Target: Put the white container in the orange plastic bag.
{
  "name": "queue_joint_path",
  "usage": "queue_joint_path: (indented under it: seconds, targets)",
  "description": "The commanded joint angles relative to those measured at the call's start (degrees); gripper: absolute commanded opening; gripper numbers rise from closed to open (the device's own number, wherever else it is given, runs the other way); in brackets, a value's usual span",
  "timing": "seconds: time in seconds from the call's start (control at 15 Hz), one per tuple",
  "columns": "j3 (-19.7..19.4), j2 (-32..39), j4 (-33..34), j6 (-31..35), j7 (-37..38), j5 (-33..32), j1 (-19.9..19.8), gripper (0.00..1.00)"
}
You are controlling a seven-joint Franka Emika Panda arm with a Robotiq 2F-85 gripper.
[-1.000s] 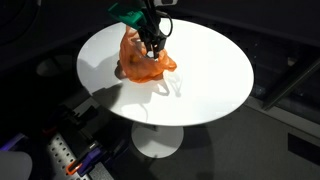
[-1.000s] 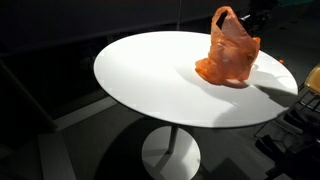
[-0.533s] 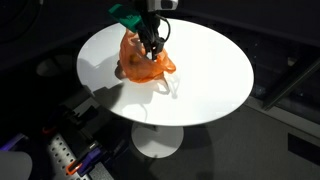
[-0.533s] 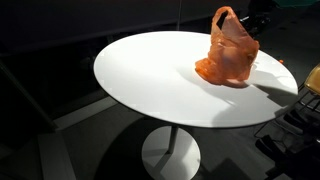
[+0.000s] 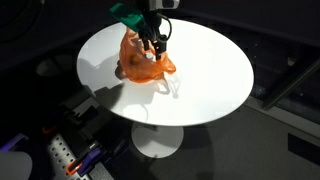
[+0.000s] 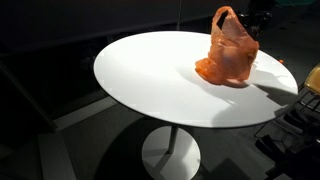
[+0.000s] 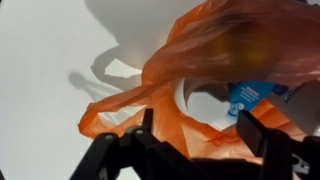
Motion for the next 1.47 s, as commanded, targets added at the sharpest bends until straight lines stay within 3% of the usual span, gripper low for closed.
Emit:
queue_joint_path:
  seconds: [0.0, 0.27, 0.8, 1.4]
  targets:
    - [-0.1, -2.2, 1.1, -1.8, -1.0, -0.8, -0.4, 1.00]
    - [-0.1, -4.9, 2.2, -5.1, -3.2, -1.5, -0.7, 1.00]
    - [0.4, -13.7, 5.9, -15.4, -15.0, 0.6, -0.9, 1.00]
    - [4.6, -20.0, 8.1, -25.3, -14.7, 3.9, 3.5, 1.00]
